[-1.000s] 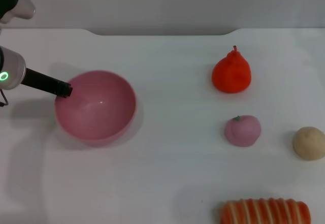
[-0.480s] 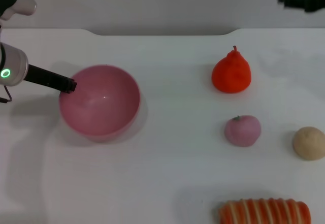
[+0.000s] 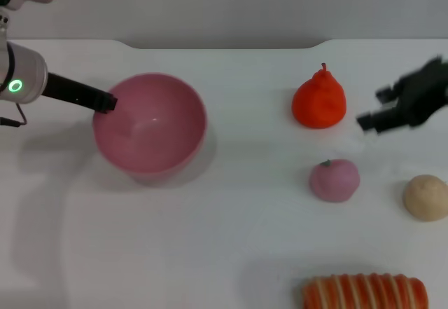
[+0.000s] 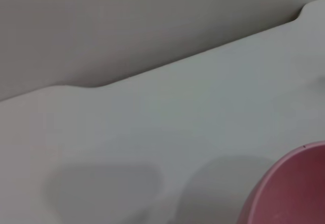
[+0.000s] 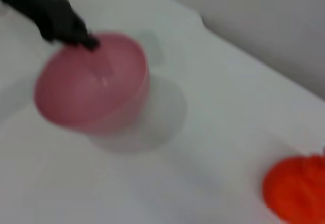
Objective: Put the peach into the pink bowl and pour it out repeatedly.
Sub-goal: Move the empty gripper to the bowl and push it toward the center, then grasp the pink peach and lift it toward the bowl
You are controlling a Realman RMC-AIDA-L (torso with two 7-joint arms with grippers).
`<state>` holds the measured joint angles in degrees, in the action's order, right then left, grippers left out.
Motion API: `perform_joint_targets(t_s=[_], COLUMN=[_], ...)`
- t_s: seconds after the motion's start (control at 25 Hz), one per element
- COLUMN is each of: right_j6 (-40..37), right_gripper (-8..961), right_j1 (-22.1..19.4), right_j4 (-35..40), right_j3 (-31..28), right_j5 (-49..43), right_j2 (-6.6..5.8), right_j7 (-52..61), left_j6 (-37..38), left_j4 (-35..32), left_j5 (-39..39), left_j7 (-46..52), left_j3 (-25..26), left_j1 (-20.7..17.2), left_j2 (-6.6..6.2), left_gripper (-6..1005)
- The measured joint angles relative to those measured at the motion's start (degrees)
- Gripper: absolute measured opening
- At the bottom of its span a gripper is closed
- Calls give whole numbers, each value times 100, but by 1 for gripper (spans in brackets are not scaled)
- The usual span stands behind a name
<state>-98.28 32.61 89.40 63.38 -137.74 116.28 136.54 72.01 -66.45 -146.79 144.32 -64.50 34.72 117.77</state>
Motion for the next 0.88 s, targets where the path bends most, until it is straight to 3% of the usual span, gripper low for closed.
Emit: perform_joint_targets(t_s=[0.16, 0.36, 0.56, 0.88], right_j6=[267, 1048, 1637, 2046], right_gripper=[579, 579, 578, 576], right_j1=[11, 27, 15, 38], right_j4=[-356, -1160, -1505, -1769], right_j3=[418, 1209, 1728, 1910], right_j5=[-739, -815, -822, -830], right_j2=[250, 251, 258, 254], right_j7=[-119, -106, -114, -131], left_j6=[27, 142, 245, 230], left_j4=[-2, -22, -81, -317], left_j5=[106, 237, 240, 243], left_j7=[-3, -1, 83, 278], left_j3=[-3, -18, -18, 24], left_j1=[64, 212, 323, 307], left_j2=[0, 0, 0, 3], left_gripper=[45, 45, 45, 45])
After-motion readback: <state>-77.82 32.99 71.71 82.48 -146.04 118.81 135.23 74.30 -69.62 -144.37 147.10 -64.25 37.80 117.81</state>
